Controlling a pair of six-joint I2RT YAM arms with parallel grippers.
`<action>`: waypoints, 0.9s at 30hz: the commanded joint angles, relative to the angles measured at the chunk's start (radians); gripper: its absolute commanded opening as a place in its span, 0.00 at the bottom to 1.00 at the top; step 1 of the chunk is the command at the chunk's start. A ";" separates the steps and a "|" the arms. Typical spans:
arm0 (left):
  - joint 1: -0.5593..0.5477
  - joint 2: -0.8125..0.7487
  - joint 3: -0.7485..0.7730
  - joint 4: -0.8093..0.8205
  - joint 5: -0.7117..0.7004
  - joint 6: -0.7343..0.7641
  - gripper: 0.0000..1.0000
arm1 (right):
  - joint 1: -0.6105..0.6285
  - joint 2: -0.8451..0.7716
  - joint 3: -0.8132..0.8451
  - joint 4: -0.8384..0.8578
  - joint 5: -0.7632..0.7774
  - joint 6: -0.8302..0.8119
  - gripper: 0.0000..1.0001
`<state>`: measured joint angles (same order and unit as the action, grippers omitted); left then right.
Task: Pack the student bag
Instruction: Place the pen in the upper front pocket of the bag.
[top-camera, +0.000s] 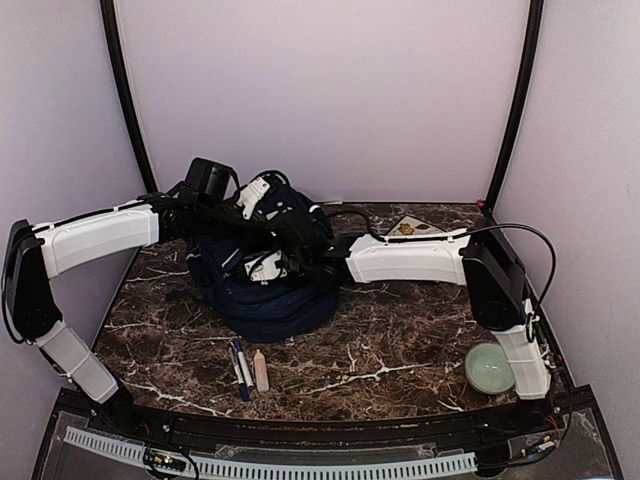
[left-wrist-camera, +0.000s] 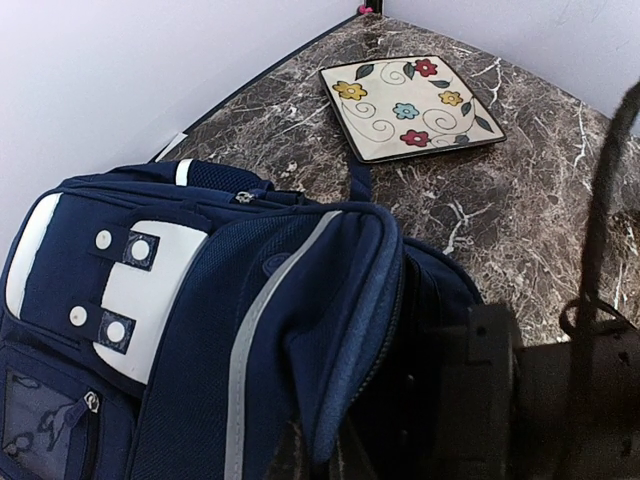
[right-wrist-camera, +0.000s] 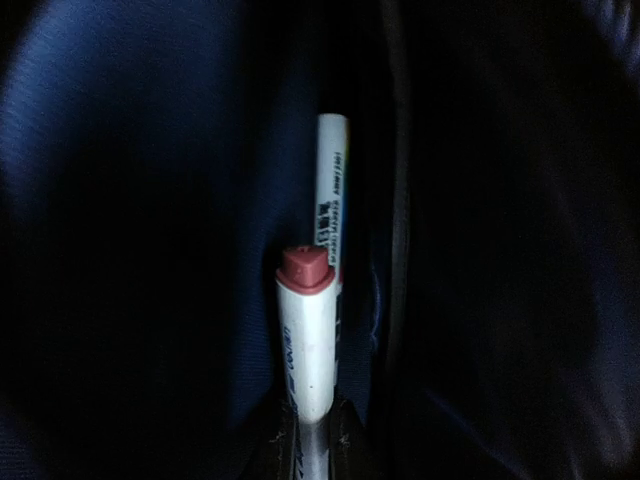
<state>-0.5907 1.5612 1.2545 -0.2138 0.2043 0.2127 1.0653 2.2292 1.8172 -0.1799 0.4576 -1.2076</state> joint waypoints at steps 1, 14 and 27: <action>-0.001 -0.055 0.023 0.088 0.071 -0.019 0.00 | -0.039 0.051 -0.028 0.189 -0.001 -0.013 0.03; -0.001 -0.054 0.023 0.085 0.065 -0.016 0.00 | -0.032 -0.094 -0.144 0.223 -0.040 0.047 0.36; -0.001 -0.054 0.022 0.083 0.051 -0.009 0.00 | 0.016 -0.222 -0.067 -0.272 -0.238 0.324 0.37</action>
<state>-0.5869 1.5581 1.2545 -0.2157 0.2203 0.2058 1.0489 2.0590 1.7161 -0.2733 0.3435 -1.0252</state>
